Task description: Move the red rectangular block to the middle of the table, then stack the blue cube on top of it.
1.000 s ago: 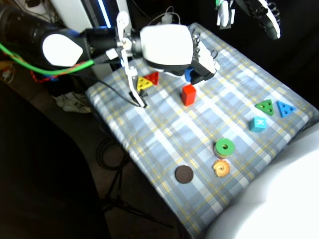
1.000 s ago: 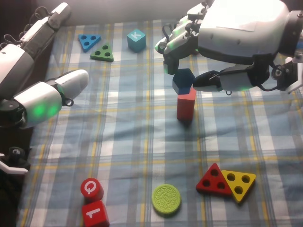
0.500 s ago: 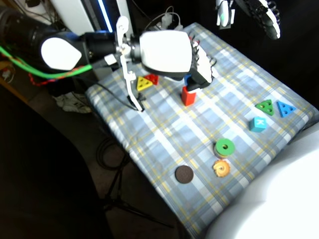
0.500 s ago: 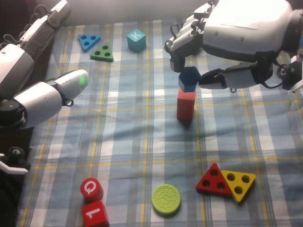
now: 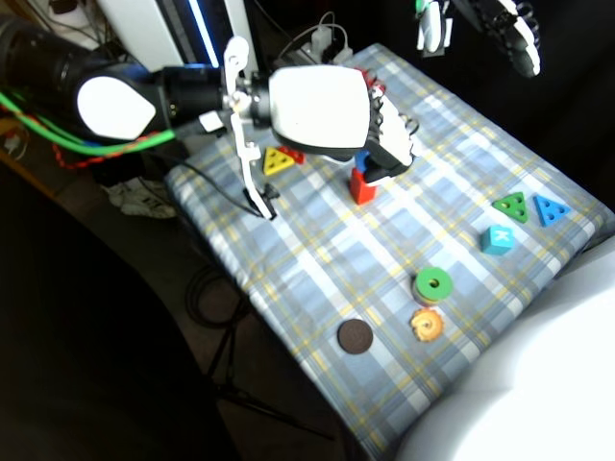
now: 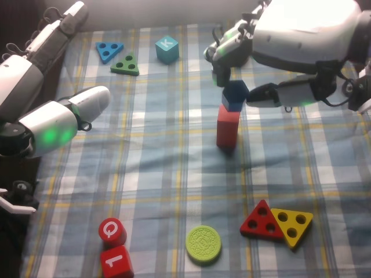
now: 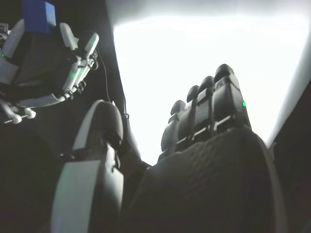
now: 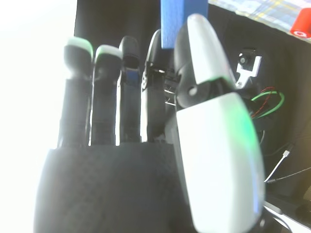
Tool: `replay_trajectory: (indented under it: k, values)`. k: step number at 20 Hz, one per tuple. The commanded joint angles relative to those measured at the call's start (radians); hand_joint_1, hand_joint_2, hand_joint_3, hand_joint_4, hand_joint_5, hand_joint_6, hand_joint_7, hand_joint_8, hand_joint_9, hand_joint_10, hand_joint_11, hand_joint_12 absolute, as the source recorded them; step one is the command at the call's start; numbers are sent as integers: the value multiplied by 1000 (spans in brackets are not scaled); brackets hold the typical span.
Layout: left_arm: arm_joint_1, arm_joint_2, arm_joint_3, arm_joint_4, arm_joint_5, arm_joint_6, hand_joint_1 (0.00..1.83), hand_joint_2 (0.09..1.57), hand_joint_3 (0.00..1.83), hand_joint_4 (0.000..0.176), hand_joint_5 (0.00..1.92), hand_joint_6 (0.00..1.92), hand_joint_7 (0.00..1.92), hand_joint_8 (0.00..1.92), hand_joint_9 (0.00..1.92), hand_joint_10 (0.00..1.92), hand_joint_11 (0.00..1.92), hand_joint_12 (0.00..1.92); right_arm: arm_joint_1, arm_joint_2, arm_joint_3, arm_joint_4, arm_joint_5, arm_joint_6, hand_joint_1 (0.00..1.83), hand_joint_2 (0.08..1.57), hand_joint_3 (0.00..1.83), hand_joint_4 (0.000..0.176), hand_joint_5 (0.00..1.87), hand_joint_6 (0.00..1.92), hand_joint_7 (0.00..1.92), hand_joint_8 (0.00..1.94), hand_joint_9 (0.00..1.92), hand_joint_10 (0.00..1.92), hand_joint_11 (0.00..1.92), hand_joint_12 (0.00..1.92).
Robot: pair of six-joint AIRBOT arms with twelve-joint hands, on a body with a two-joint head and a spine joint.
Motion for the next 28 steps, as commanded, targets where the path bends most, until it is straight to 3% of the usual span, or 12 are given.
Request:
replay_trajectory:
  k: [1,3,5,8,9,11,13,16,20,23,25,28]
  values:
    - [-3,-2,6,29,-118,-12,715,1342,0,77,0,0,0,0,0,0,0,0,9,-5,3,28,100,-4,1126,1176,0,0,861,1181,722,1941,801,1921,977,1921]
    - [-3,-3,7,29,-118,-13,712,1344,0,80,4,2,0,0,0,0,0,0,7,-11,7,28,98,-4,1131,1170,0,0,869,1166,733,1941,854,1921,1062,1921]
    - [-3,-3,7,29,-118,-13,711,1343,0,78,7,2,0,0,0,0,0,0,4,-16,10,29,95,-4,1203,1233,1,0,827,1027,726,1673,647,1904,777,1921]
    - [-3,-3,7,29,-118,-14,692,1340,0,52,21,6,0,0,0,0,0,0,3,-21,15,32,89,-4,1147,1186,0,0,864,1126,712,1878,802,1921,953,1921]
    - [-3,-3,8,29,-118,-15,715,1331,0,60,29,8,0,0,0,0,0,0,3,-24,18,35,88,-4,1137,1170,0,0,879,1142,702,1928,770,1921,905,1921]
    - [-3,-3,9,29,-117,-17,723,1334,0,51,39,11,0,0,0,0,0,0,2,-27,22,37,88,-4,1185,1265,5,0,788,1077,644,1786,635,1921,718,1921]
    - [-3,-4,10,29,-116,-17,698,1339,0,62,27,3,0,0,0,0,0,0,1,-29,25,38,88,-4,1189,1268,2,0,788,1078,644,1771,639,1921,757,1921]
    - [-3,-5,11,29,-114,-19,691,1337,0,55,34,5,0,0,0,0,0,0,-3,-32,29,43,87,-4,1191,1264,0,0,788,1091,665,1736,587,1921,715,1921]
    - [-3,-7,12,29,-114,-21,701,1338,0,51,31,2,0,0,0,0,0,0,-4,-35,30,45,87,-4,1186,1233,0,0,855,1089,686,1601,565,1710,570,1921]
    - [-3,-8,13,29,-113,-22,709,1333,0,60,28,0,0,0,0,0,0,0,-4,-35,30,45,90,-4,1191,1260,1,0,824,1046,629,1752,555,1915,653,1921]
    - [-3,-8,13,29,-113,-22,709,1340,2,51,36,2,0,0,0,0,0,0,-4,-35,31,45,92,-4,1196,1254,0,0,826,1039,653,1730,581,1921,687,1921]
    - [-3,-11,14,29,-113,-24,701,1344,3,52,38,2,0,0,0,0,0,0,-4,-35,35,44,94,-4,1191,1214,0,0,908,1159,677,1435,537,1458,428,1809]
